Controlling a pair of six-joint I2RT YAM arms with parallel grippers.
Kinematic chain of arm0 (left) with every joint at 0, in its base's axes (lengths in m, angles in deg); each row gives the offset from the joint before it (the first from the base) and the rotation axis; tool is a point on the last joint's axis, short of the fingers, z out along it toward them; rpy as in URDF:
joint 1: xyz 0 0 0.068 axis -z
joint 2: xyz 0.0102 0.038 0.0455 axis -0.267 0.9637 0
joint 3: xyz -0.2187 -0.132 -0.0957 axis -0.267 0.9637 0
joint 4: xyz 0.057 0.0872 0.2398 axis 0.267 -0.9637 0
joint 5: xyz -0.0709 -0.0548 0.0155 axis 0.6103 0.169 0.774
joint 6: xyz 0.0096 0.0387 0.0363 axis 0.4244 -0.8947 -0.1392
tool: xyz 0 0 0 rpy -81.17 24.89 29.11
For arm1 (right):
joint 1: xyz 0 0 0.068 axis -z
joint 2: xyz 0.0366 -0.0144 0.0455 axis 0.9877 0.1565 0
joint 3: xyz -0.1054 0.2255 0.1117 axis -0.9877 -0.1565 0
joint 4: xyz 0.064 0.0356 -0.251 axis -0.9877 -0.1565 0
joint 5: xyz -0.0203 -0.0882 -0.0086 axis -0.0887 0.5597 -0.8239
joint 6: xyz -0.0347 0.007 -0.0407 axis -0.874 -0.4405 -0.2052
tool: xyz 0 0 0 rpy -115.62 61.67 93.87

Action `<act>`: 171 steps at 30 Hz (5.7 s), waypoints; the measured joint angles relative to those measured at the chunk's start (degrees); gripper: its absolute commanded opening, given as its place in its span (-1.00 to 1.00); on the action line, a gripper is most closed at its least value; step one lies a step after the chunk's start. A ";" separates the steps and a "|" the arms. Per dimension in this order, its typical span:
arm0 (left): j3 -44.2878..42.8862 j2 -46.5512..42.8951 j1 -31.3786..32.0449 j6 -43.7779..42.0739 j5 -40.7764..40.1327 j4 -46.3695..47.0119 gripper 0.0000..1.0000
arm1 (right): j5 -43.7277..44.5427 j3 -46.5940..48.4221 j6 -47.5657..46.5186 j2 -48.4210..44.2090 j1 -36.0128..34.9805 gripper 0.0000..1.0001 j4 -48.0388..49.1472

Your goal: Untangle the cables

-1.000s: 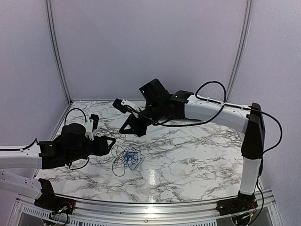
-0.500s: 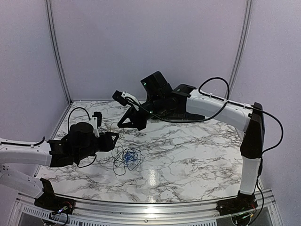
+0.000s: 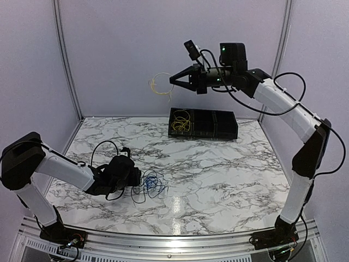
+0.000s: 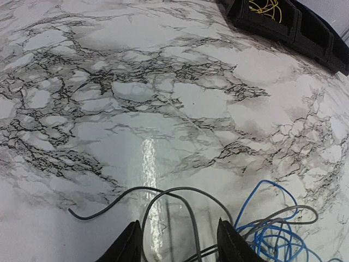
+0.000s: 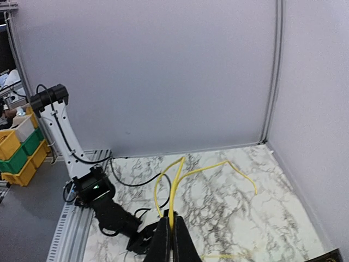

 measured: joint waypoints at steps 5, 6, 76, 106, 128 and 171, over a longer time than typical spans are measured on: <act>-0.83 -0.81 0.00 1.14 0.61 1.42 0.02 | 3.06 -1.84 1.79 0.00 6.99 -1.00 8.26; -0.81 -1.53 0.00 1.25 0.74 1.38 0.02 | 4.04 -2.49 2.51 0.81 8.79 -1.00 9.92; 8.33 -33.57 0.87 2.84 -2.23 -13.29 0.15 | 29.09 -11.45 6.67 18.58 14.36 -0.22 21.07; -11.13 0.33 0.83 10.62 13.35 -16.55 -0.72 | 12.11 -55.23 -9.44 -10.80 -1.38 -0.25 21.40; -19.43 -19.52 2.75 2.58 4.94 -34.93 -0.11 | 10.58 -56.26 -9.66 -11.30 -1.38 -0.24 22.43; -17.88 -26.47 1.66 -11.32 17.59 -23.82 -1.00 | 9.66 -23.56 -21.00 -11.06 -3.39 0.34 4.13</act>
